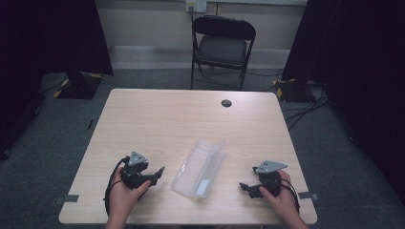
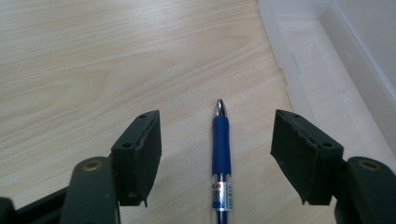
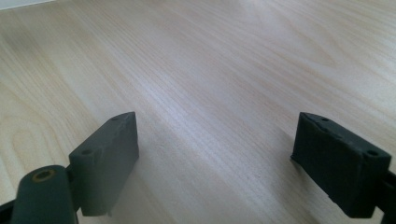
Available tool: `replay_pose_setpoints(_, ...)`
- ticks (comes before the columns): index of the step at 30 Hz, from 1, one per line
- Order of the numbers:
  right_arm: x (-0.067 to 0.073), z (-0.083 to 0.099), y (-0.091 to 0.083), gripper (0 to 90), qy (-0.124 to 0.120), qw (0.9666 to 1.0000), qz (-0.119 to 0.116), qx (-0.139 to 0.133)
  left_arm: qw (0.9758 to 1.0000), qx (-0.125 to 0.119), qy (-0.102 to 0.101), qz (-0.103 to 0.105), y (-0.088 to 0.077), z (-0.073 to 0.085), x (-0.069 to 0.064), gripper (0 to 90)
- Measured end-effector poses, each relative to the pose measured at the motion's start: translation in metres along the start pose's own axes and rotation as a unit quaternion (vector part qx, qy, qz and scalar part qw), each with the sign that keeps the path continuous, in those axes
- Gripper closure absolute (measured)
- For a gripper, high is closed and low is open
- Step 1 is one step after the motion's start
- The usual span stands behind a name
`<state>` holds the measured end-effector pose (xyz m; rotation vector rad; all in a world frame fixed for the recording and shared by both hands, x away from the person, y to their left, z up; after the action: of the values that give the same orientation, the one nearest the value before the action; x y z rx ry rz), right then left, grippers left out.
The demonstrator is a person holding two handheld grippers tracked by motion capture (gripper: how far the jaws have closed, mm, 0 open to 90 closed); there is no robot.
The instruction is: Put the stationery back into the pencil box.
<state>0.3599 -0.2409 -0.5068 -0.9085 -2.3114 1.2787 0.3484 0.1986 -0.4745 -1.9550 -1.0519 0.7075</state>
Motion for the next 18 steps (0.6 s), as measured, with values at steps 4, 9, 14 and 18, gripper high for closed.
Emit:
replay_pose_setpoints(4, 0.000, 0.000, 0.000, 13.5, 0.000, 1.0000, 0.000, 0.000, 1.0000, 0.001, 0.000, 0.000, 0.003, 0.002, 0.000, 37.2)
replay_pose_setpoints(9, 0.000, 0.000, 0.000, 13.4, -0.001, 1.0000, -0.002, 0.000, 0.9999, 0.012, 0.011, -0.004, 0.011, 0.009, 0.001, 43.7)
replay_pose_setpoints(14, 0.000, 0.000, 0.000, 13.4, -0.001, 1.0000, -0.002, 0.000, 0.9998, 0.016, 0.011, -0.004, 0.015, 0.015, 0.001, 50.7)
replay_pose_setpoints(18, 0.000, 0.000, 0.000, 13.5, -0.001, 1.0000, -0.002, 0.001, 0.9998, 0.010, 0.014, -0.006, 0.018, 0.017, 0.001, 54.8)
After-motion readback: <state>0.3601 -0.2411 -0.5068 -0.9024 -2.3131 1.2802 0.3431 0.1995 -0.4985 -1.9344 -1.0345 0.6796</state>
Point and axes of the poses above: each handheld gripper's, and its own axes: y roughly forward along the jaws, z roughly out of its underside, x roughly to its left, the point moved 1 cm from there along y, roughly forward along the jaws, and after that the axes turned 15 degrees about x, right-handed, at the moved point
